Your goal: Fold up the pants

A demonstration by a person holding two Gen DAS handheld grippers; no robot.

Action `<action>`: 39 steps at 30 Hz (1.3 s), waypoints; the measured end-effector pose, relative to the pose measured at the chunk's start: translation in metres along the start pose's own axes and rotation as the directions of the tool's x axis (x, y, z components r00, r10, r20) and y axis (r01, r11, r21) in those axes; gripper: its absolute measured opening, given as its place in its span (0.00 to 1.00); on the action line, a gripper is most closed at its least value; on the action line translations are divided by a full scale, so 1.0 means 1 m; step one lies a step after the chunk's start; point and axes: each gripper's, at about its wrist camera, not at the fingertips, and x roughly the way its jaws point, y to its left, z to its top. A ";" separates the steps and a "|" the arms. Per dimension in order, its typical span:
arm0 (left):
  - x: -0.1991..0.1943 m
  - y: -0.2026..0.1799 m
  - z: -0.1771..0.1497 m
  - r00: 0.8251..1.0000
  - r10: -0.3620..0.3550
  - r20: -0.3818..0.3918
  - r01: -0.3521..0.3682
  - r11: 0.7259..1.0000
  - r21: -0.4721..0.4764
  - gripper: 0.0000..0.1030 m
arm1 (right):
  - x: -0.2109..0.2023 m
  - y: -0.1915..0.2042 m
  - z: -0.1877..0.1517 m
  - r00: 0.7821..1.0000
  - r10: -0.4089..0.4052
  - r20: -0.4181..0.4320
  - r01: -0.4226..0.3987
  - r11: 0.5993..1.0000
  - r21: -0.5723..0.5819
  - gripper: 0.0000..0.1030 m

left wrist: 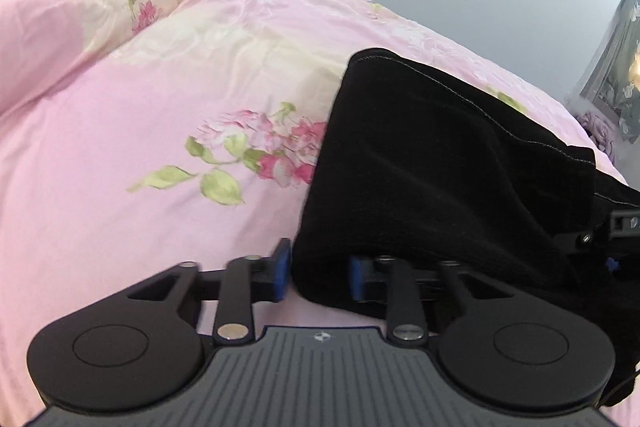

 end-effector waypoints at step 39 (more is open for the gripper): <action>-0.023 -0.047 0.064 0.990 0.124 -0.059 -0.094 0.926 0.366 0.37 | -0.044 0.092 0.025 0.965 -0.148 0.215 0.248 0.781 -0.573 0.33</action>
